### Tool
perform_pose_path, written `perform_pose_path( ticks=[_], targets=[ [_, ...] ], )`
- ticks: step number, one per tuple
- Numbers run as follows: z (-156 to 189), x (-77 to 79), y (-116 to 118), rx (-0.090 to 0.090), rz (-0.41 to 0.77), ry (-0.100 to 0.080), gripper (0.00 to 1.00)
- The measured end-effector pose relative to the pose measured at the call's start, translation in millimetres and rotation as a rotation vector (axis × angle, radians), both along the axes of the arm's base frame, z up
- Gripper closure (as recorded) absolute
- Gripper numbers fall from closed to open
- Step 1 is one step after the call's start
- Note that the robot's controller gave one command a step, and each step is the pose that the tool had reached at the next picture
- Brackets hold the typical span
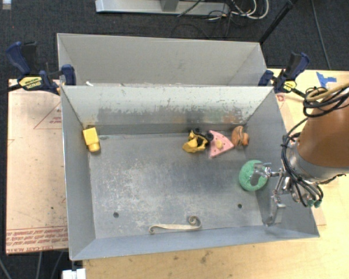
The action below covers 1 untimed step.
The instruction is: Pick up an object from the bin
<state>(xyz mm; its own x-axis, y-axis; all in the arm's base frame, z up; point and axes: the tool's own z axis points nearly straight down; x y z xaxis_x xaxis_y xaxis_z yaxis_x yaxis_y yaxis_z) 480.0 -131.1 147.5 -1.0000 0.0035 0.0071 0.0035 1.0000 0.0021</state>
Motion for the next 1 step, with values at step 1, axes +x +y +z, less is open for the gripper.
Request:
perform_pose_path(
  ticks=[1],
  targets=[
    [3.9, 2.1, 0.6, -0.002, 0.004, -0.008, 0.0]
  ],
)
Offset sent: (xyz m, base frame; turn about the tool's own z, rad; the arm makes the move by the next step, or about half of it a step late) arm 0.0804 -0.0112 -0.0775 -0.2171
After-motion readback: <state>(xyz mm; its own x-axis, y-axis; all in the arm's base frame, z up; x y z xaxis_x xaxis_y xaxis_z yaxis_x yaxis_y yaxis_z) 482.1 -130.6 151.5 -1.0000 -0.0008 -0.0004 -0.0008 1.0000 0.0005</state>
